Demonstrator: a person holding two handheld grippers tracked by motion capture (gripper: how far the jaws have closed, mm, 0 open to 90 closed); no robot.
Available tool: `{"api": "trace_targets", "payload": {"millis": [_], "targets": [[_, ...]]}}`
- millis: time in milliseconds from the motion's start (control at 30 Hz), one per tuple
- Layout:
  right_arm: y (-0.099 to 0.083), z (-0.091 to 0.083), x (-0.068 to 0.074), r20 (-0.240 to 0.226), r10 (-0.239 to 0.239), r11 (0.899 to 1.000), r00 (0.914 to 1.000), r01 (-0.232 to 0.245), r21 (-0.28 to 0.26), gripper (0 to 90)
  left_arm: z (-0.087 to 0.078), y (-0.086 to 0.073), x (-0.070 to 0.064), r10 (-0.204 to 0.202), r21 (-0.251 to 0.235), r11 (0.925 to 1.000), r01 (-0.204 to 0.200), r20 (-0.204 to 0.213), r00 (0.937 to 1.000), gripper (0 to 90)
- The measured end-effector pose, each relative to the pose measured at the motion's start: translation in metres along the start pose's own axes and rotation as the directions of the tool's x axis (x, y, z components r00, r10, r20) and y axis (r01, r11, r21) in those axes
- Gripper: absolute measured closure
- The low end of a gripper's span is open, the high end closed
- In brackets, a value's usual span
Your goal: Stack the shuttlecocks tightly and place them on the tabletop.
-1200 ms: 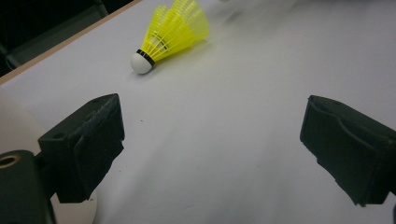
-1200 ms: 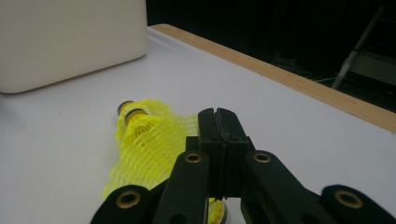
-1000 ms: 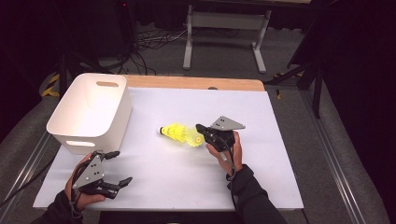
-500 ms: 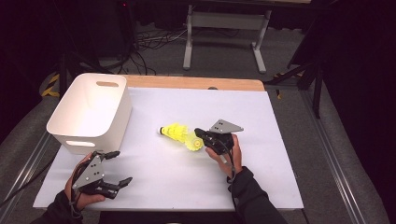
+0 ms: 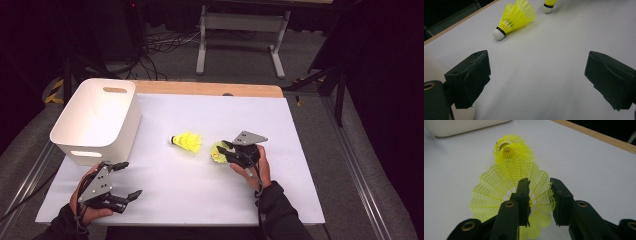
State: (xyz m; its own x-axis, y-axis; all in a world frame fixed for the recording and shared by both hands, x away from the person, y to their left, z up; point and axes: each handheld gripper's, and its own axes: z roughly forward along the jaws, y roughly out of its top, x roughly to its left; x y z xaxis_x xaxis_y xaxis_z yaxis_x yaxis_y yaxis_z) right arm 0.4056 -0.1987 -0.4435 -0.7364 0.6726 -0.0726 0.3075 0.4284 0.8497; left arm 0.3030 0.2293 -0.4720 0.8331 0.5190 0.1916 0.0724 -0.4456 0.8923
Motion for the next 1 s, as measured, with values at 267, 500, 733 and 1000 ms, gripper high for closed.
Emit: {"api": "trace_targets", "payload": {"millis": [267,500,733,1000], "targets": [[-0.011,-0.009,-0.006,0.003,-0.015,0.998,0.9999,0.014,0.069,61.6,0.002,0.001,-0.001,0.005,0.006,1.0000,-0.005,0.006,1.0000,7.1],[-0.018,-0.015,-0.009,0.008,-0.038,0.994,0.9993,0.037,0.101,54.3,0.002,0.000,-0.001,-0.001,0.006,1.0000,0.001,0.006,1.0000,7.0],[-0.021,-0.021,-0.012,0.028,-0.033,0.992,0.9991,0.029,0.126,46.7,0.000,0.001,-0.003,0.001,0.005,1.0000,-0.001,0.000,1.0000,7.0],[-0.026,-0.030,-0.014,0.060,0.008,0.992,0.9982,-0.015,0.125,41.8,0.002,0.001,-0.003,0.010,0.017,0.9998,-0.010,-0.002,1.0000,6.9]]}}
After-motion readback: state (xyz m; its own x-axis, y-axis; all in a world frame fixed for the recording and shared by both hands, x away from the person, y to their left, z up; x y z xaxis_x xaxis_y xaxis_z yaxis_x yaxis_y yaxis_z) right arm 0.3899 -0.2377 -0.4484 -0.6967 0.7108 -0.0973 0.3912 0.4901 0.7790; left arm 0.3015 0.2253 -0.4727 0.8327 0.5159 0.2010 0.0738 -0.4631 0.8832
